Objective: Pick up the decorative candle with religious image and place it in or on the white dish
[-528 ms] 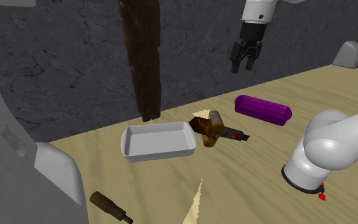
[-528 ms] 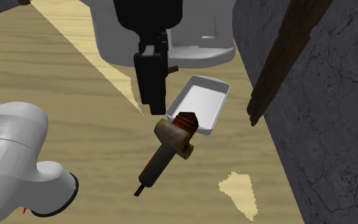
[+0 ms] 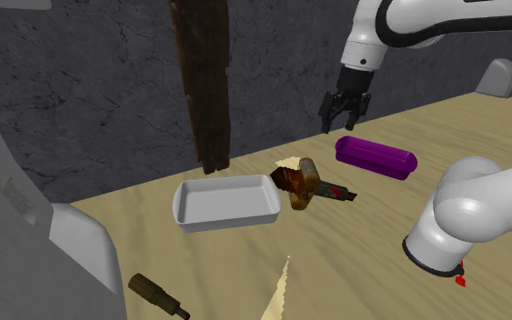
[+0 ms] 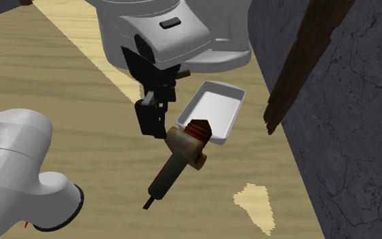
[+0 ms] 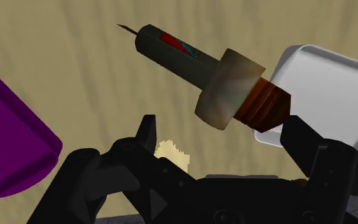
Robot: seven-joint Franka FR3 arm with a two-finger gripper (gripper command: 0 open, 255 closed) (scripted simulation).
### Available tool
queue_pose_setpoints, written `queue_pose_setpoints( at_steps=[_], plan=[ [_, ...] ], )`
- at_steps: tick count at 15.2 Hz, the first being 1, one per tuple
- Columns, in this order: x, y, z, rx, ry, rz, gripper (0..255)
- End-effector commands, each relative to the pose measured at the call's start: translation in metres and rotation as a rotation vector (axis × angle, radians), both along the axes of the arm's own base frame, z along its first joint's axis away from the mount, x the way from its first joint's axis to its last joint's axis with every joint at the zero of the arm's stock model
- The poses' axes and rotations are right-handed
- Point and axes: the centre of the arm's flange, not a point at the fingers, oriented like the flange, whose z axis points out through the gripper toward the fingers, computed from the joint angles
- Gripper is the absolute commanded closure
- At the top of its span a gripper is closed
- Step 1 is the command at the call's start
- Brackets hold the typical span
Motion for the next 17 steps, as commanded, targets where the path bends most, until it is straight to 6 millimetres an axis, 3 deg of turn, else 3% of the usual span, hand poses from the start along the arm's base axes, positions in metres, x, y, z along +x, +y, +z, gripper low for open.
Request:
queue_pose_setpoints(
  at_steps=[1, 8, 17],
  plan=[
    [-0.001, 0.009, -0.023, 0.022, -0.011, -0.061, 0],
    [-0.004, 0.047, -0.105, 0.094, -0.043, -0.261, 0],
    [0.001, 0.054, -0.147, 0.096, -0.044, -0.268, 0]
  ],
)
